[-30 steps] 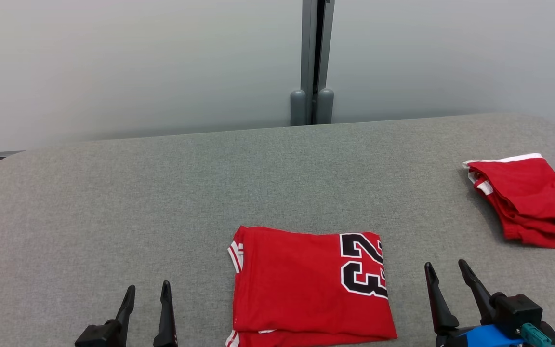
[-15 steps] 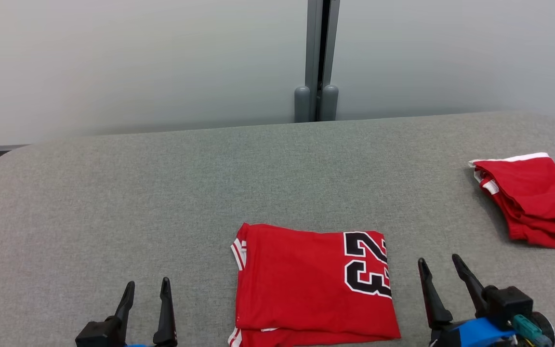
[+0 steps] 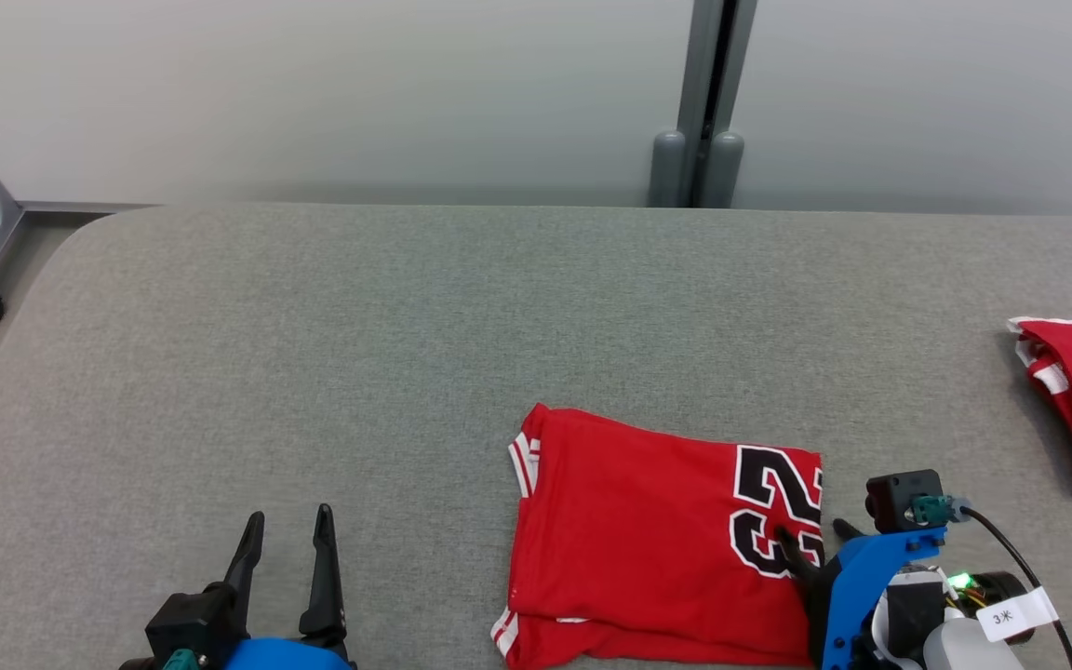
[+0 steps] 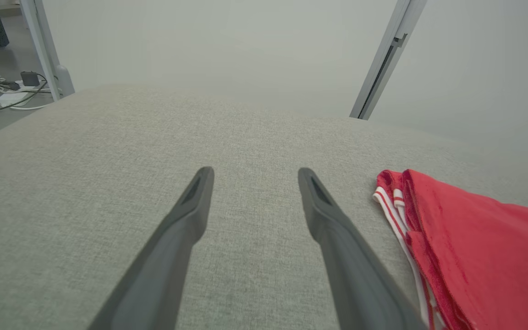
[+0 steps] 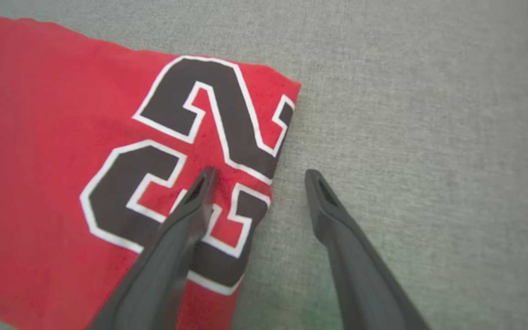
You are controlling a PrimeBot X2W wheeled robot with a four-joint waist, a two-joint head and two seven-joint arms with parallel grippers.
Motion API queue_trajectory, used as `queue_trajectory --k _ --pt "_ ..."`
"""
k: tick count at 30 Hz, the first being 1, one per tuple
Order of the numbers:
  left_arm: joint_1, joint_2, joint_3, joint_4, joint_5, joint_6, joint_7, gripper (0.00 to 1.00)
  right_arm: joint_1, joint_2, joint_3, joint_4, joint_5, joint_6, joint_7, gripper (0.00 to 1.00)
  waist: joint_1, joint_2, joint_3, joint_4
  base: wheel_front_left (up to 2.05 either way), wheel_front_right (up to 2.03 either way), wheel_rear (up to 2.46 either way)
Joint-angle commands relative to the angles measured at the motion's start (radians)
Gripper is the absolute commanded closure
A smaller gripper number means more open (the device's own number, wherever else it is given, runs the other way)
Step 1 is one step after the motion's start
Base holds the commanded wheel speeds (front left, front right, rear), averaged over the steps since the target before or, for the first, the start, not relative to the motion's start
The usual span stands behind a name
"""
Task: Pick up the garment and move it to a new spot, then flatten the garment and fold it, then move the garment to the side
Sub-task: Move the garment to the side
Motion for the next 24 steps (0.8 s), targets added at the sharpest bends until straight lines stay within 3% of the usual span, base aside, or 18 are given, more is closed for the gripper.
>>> queue_trajectory --k 1,4,5,7,8,9,15,24 --pt "-0.013 -0.003 0.006 0.003 0.009 -0.005 -0.004 0.00 -0.009 -0.001 -0.002 0.016 0.027 0.000 0.024 0.00 -0.0001 0.0000 0.015 0.025 0.00 0.00 0.00" --pt "-0.007 -0.013 0.019 0.004 0.013 -0.009 -0.004 0.00 -0.007 -0.001 0.020 0.040 0.062 0.000 0.066 0.02 -0.0001 0.0000 0.018 0.042 0.00 0.00 0.00" --pt "-0.005 -0.015 0.023 0.003 0.017 -0.011 -0.004 0.00 -0.004 0.002 0.030 0.043 0.076 0.000 0.072 0.42 -0.0001 0.0000 0.019 0.044 0.00 0.00 0.00" --pt "-0.001 -0.019 0.031 0.000 0.021 -0.012 -0.004 0.00 -0.005 0.003 0.040 0.039 0.101 0.001 0.062 0.72 -0.0001 0.0000 0.021 0.043 0.00 0.00 0.00" --pt "0.002 -0.020 0.033 -0.001 0.025 -0.013 -0.004 0.00 -0.009 0.002 0.043 0.037 0.101 0.000 0.059 0.95 -0.0001 0.0000 0.022 0.039 0.00 0.00 0.00" --pt "0.003 -0.023 0.034 -0.003 0.029 -0.015 -0.004 0.00 -0.017 0.002 0.047 0.031 0.095 0.000 0.048 1.00 -0.0001 0.0000 0.023 0.031 0.00 0.00 0.00" --pt "-0.001 -0.033 0.046 -0.011 0.048 -0.030 -0.004 0.00 -0.077 -0.005 0.020 -0.011 0.032 0.000 -0.010 1.00 -0.0001 0.0000 0.035 -0.066 0.00 0.00 0.00" --pt "-0.041 -0.026 0.057 -0.044 0.093 -0.051 -0.003 0.00 -0.141 -0.074 0.002 -0.120 0.014 0.000 0.001 1.00 -0.0001 0.0000 0.112 -0.321 0.00 0.00 0.00"
